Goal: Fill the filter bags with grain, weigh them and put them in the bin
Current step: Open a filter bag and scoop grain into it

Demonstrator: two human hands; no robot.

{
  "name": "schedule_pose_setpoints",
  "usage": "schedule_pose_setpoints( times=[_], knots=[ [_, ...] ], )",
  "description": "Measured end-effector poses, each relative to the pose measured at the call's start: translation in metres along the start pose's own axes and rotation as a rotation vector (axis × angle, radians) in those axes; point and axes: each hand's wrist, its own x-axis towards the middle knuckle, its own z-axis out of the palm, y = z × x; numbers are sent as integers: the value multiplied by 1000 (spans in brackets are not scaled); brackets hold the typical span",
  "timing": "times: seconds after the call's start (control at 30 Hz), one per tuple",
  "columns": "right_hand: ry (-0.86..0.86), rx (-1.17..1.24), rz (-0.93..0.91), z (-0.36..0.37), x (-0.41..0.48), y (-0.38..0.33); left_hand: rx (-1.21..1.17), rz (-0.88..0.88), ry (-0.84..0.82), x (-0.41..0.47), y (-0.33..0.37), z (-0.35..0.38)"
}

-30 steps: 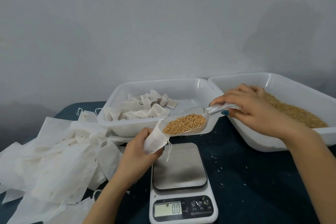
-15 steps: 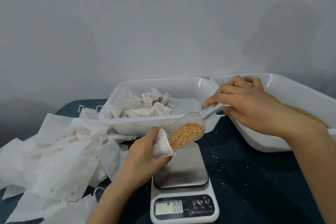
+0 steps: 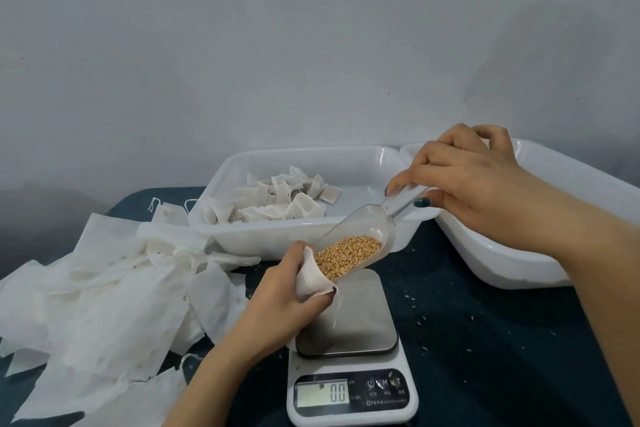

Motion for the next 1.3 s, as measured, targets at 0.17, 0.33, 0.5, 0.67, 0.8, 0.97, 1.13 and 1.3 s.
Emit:
schedule_pose_setpoints(
  times=[0.17, 0.33, 0.5, 0.67, 0.8, 0.97, 1.13, 1.3],
  knots=[
    [52, -7, 6, -5, -3, 0, -64, 8, -6, -1, 5, 0],
    [87, -18, -11, -5, -4, 1, -91, -2, -11, -1, 6, 0],
    [100, -1, 3, -1, -7, 6, -118, -10, -15, -1, 6, 0],
    [84, 92, 52, 7, -14, 12, -159, -16, -8, -1, 8, -1],
    [58, 241, 135, 22, -25, 10, -287, -21, 4, -3, 12, -3],
    [102, 443, 280, 45, -40, 2, -378, -27, 34, -3, 14, -5],
    [200, 637, 446, 59, -50, -12, -447, -19, 63, -3, 17, -6],
    [309, 626, 684, 66, -50, -15, -444, -17, 67, -4, 20, -8]
  ],
)
